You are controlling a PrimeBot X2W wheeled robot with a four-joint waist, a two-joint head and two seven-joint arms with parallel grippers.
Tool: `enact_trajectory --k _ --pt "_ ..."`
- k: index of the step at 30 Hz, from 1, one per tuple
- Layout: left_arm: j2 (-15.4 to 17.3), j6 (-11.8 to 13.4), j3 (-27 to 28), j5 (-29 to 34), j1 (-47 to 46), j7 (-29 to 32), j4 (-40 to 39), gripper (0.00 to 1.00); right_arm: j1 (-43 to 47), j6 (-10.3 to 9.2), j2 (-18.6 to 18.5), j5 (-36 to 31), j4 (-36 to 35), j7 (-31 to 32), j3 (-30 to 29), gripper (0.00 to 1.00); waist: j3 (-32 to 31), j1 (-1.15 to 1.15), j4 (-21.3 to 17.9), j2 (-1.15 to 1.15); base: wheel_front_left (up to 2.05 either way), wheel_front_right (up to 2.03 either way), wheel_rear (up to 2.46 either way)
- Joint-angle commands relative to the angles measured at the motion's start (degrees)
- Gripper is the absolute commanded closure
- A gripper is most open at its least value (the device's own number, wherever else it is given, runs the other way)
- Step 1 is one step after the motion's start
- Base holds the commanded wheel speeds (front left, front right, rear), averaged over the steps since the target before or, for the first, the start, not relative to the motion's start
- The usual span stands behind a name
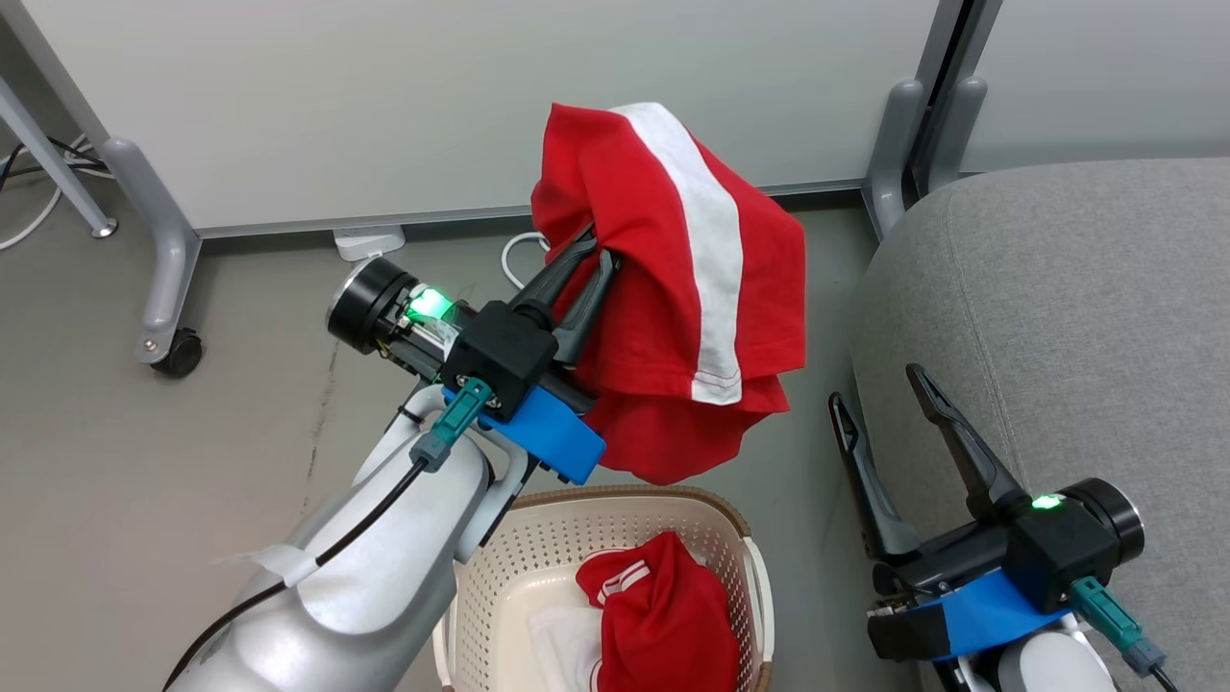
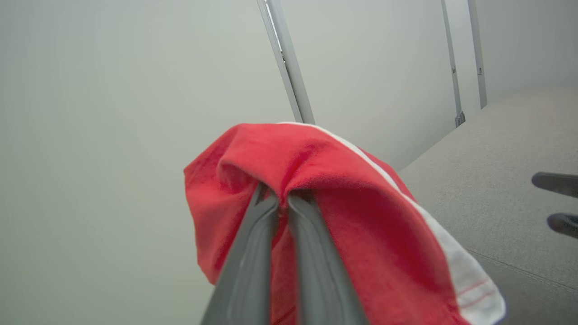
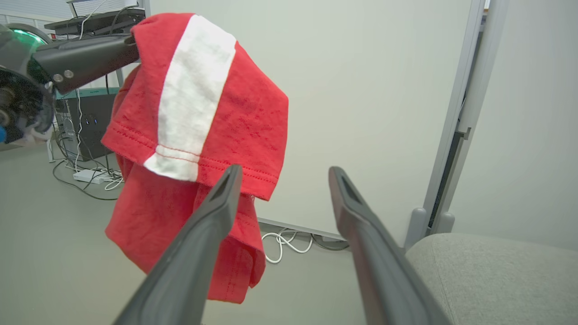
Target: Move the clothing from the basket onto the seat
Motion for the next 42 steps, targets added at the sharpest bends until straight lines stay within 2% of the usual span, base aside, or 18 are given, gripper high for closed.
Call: enact_trajectory --k 1,14,30,42 --pt "-0.15 -0.15 0.51 0.27 0.12 -0.27 -0.59 1.00 0.80 0.01 0.17 0.23 0.13 -0.21 0.03 0.00 -0.06 0.00 -0.02 -0.01 0.00 0.00 0.00" --pt "-0.77 -0.35 0.28 1.57 -0.62 -0.27 -4.07 1.00 0.54 0.01 -0.90 0.60 2.09 -0.20 1.70 0.00 -0.59 0.00 0.57 -0.01 0.00 0.00 0.00" --pt "-2.67 -1.21 -2.05 2.30 -1.57 -0.27 -6.95 1.00 -9.56 0.01 -4.88 3.07 11.42 -0.21 11.70 0.00 -0.73 0.00 3.32 -0.01 0.00 0.00 0.00" --pt "-3.28 -1.62 -3.40 1.93 -1.37 -0.27 -6.74 1.00 -13.87 0.01 -4.16 4.97 10.14 -0.20 14.01 0.00 -0.58 0.00 4.50 -0.01 0.00 0.00 0.00"
